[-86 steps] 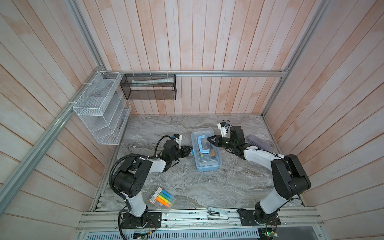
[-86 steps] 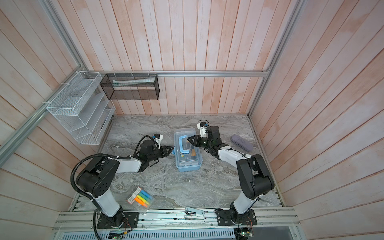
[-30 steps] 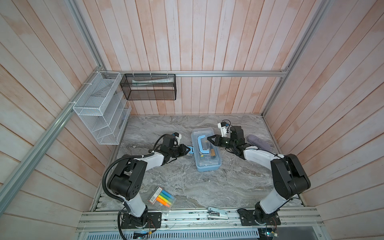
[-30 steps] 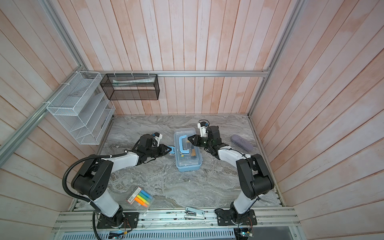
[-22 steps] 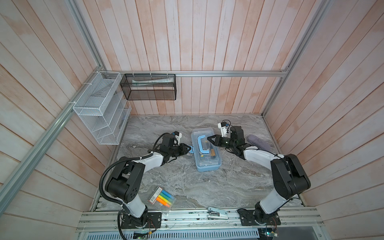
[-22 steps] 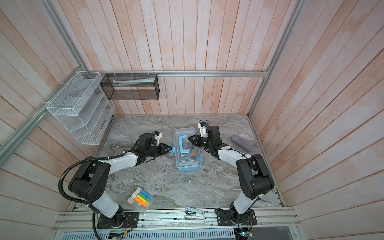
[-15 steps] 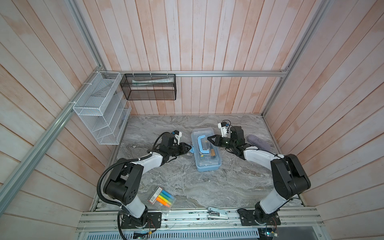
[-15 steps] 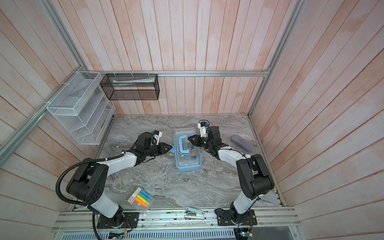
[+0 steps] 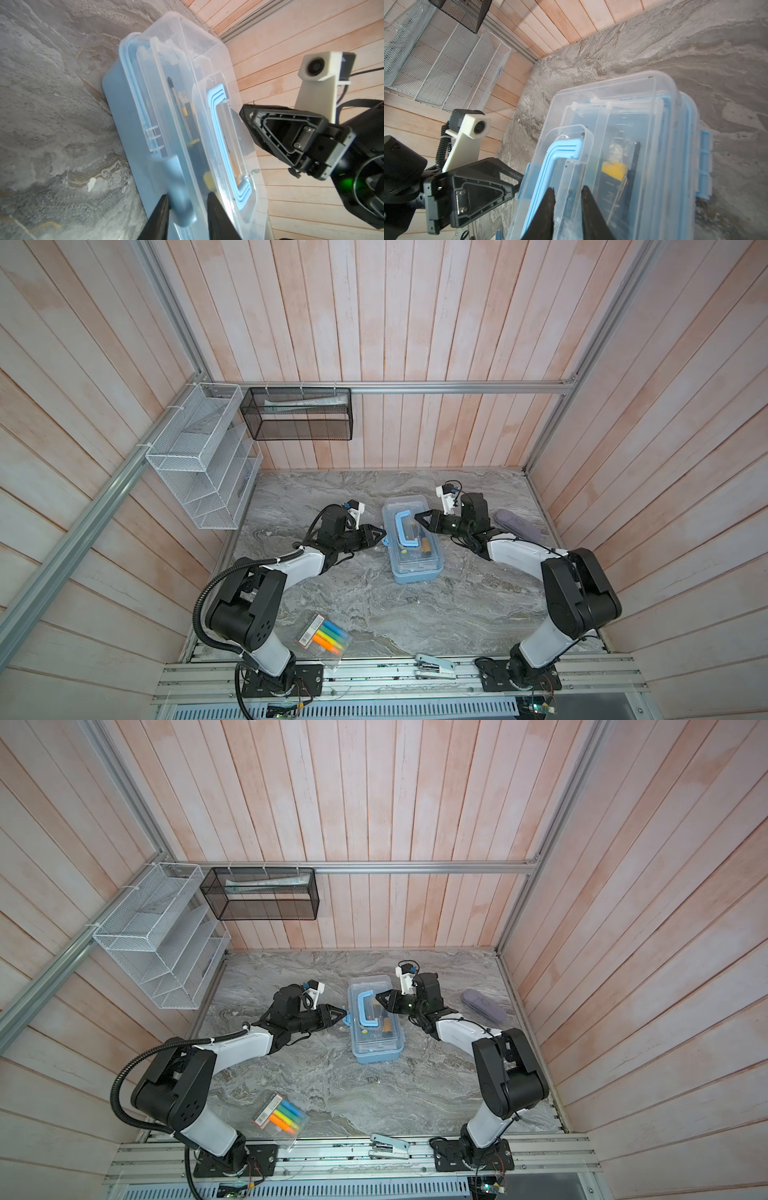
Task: Pack the tool kit
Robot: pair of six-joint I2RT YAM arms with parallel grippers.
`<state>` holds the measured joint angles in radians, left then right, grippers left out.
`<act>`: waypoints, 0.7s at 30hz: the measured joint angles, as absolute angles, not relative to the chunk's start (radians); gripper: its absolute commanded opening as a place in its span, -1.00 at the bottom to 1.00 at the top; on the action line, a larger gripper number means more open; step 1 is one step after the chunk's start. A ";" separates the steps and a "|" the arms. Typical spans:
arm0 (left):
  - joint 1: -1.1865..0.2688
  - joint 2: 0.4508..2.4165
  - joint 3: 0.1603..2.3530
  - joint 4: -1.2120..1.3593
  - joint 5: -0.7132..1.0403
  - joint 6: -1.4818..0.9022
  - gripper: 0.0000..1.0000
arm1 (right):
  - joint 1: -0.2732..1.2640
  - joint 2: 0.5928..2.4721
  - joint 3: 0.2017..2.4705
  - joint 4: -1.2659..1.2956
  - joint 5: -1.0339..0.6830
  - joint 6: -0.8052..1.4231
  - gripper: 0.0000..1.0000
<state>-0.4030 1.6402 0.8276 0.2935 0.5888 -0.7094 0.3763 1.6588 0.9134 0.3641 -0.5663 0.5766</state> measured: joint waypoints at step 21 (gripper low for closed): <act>-0.399 1.680 0.822 0.341 0.615 -0.731 -0.43 | 0.376 1.659 0.913 0.364 -0.566 0.576 -0.52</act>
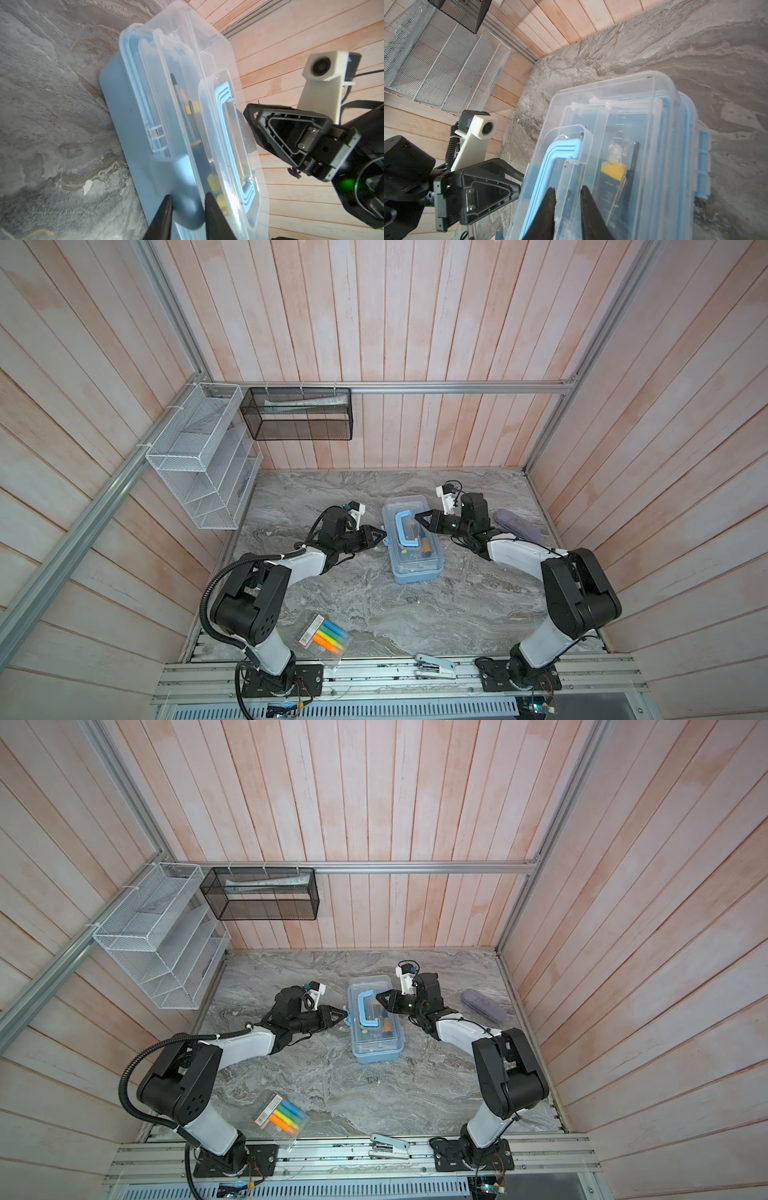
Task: Pack the tool kit
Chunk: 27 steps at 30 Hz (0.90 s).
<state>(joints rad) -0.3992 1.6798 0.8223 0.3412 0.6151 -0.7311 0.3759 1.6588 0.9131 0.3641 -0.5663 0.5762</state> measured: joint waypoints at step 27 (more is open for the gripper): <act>-0.409 1.690 0.870 0.275 0.583 -0.699 -0.42 | 0.375 1.661 0.913 0.367 -0.566 0.576 -0.51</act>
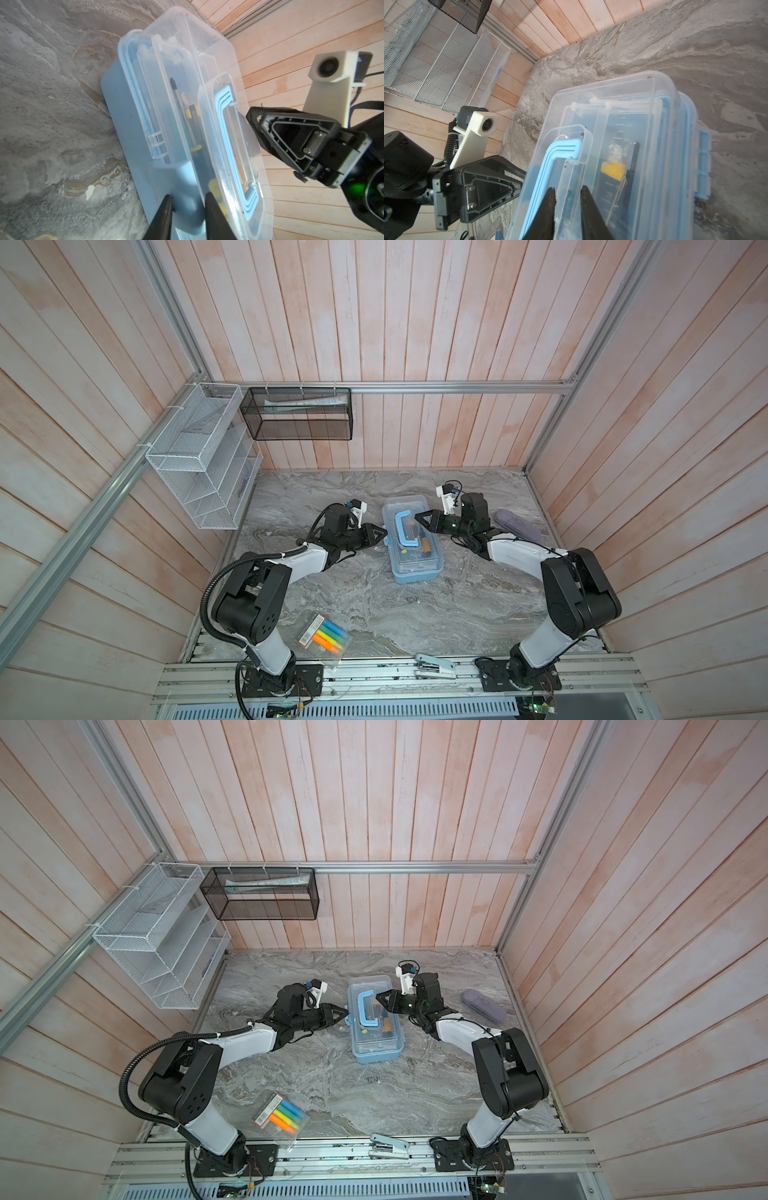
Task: Pack the tool kit
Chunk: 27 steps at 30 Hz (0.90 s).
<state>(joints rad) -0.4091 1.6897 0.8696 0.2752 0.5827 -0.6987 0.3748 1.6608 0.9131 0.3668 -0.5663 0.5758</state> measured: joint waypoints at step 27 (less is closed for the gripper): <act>-0.440 1.708 0.941 0.172 0.509 -0.650 -0.34 | 0.371 1.663 0.912 0.371 -0.567 0.576 -0.51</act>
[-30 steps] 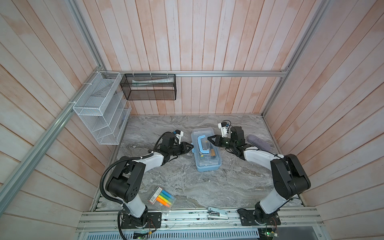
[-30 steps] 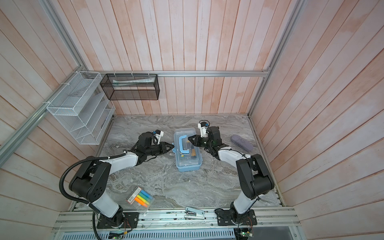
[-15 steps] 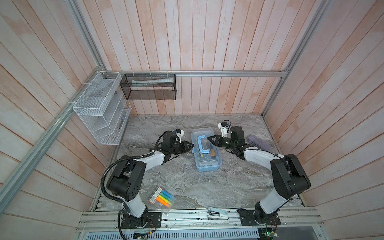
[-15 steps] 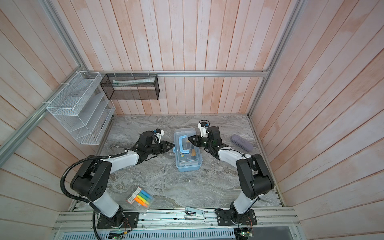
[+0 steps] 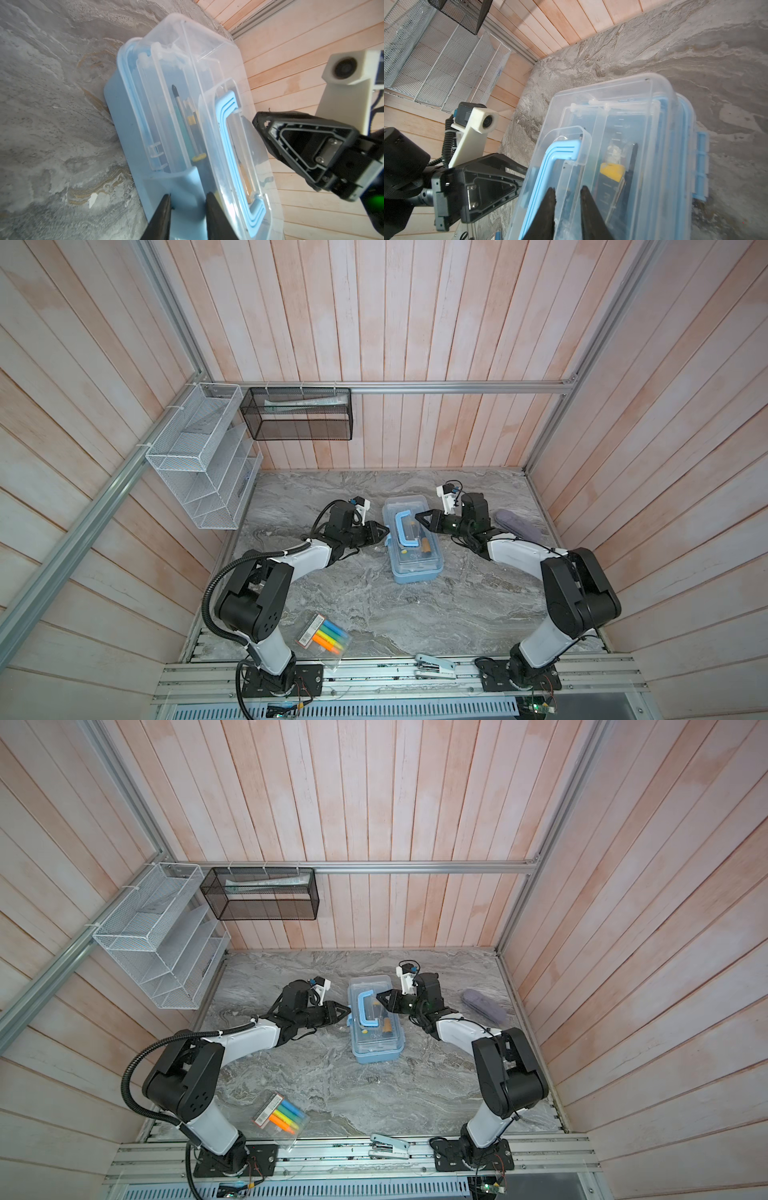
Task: Pack the tool kit
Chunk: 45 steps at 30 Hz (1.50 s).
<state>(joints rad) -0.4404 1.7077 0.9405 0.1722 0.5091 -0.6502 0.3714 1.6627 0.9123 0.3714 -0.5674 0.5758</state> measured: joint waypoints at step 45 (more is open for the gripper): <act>-0.478 1.745 0.879 0.258 0.505 -0.682 -0.35 | 0.370 1.558 0.867 0.279 -0.512 0.572 -0.15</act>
<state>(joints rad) -0.4782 1.7451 0.8791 0.2581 0.5045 -0.6823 0.3702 1.5581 0.8673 0.2790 -0.5117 0.5724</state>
